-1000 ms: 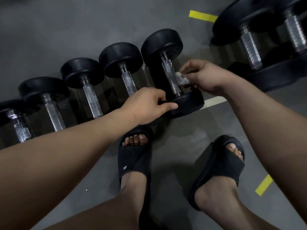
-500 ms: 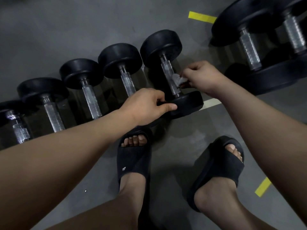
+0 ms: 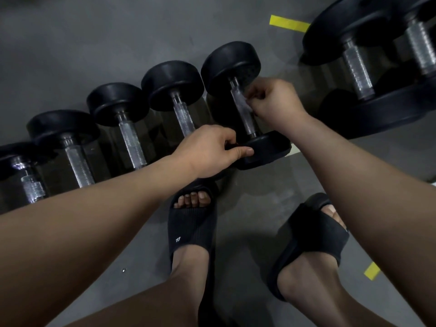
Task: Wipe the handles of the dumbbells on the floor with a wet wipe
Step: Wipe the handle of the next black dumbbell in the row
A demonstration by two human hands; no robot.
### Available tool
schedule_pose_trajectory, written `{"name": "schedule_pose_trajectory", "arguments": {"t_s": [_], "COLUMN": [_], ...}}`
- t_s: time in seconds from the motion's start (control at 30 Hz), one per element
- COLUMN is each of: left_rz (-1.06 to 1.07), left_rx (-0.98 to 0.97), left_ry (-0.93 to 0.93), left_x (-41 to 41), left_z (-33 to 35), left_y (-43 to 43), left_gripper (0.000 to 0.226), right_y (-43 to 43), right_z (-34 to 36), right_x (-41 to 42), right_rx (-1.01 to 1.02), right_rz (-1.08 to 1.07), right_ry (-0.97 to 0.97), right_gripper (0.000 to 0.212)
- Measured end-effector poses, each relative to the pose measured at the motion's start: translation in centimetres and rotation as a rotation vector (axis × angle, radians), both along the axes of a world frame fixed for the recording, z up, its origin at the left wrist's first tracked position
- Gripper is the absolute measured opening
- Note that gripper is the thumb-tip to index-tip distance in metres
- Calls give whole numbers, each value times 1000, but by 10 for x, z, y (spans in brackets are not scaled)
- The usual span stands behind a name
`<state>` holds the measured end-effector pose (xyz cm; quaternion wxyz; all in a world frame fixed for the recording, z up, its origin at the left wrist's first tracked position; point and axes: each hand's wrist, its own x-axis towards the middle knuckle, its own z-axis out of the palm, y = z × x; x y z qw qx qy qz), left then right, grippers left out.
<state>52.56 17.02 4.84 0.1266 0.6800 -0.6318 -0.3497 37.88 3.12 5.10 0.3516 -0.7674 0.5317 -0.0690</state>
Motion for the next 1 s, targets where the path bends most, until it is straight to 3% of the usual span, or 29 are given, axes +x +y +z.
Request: {"name": "schedule_pose_trajectory", "arguments": {"t_s": [0.2, 0.73, 0.9, 1.0], "left_rz": [-8, -18, -19, -22], "left_rx": [14, -1, -22, -24], "left_ry": [-4, -27, -29, -27], "left_x": [1, -1, 0, -1], "left_z": [0, 1, -1, -2], "left_y": [0, -1, -1, -1], "left_gripper": [47, 52, 53, 55], "right_y": [6, -10, -9, -16], "right_z": [7, -10, -13, -13], "right_x": [-12, 23, 25, 20], "right_rx": [-19, -153, -80, -51], "right_rz": [125, -53, -152, -86], "right_ry": [93, -117, -182, -153], "right_gripper": [27, 15, 7, 9]}}
